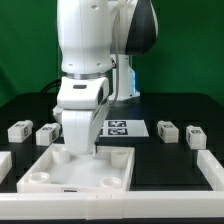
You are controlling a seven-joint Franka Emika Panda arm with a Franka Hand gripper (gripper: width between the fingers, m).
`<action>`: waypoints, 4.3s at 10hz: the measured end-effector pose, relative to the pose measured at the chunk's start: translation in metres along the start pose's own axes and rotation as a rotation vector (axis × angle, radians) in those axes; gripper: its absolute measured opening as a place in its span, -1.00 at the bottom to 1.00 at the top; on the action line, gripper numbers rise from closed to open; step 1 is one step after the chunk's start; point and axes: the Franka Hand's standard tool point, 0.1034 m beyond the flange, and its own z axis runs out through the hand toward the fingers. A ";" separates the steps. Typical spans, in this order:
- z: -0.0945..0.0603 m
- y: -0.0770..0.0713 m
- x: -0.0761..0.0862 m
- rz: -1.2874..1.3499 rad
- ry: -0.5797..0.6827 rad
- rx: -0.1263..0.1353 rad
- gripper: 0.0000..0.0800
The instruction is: Assemble one leg
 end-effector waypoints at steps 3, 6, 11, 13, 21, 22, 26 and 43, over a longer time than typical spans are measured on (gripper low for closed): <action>0.000 0.000 0.000 0.000 0.000 0.000 -0.85; 0.000 0.000 0.000 0.000 0.000 0.000 -0.85; 0.001 -0.003 0.012 -0.046 -0.004 -0.010 -0.84; 0.002 -0.008 0.040 -0.082 0.004 -0.014 -0.84; 0.002 -0.012 0.066 -0.142 0.006 -0.012 -0.84; 0.003 -0.015 0.076 -0.159 0.005 -0.012 -0.84; 0.004 -0.022 0.111 -0.197 0.010 -0.019 -0.84; 0.001 -0.008 0.118 -0.126 0.005 -0.001 0.62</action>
Offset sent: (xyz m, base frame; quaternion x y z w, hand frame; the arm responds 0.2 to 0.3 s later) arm 0.0000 0.0000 0.0000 0.0000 0.0000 0.0000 1.0000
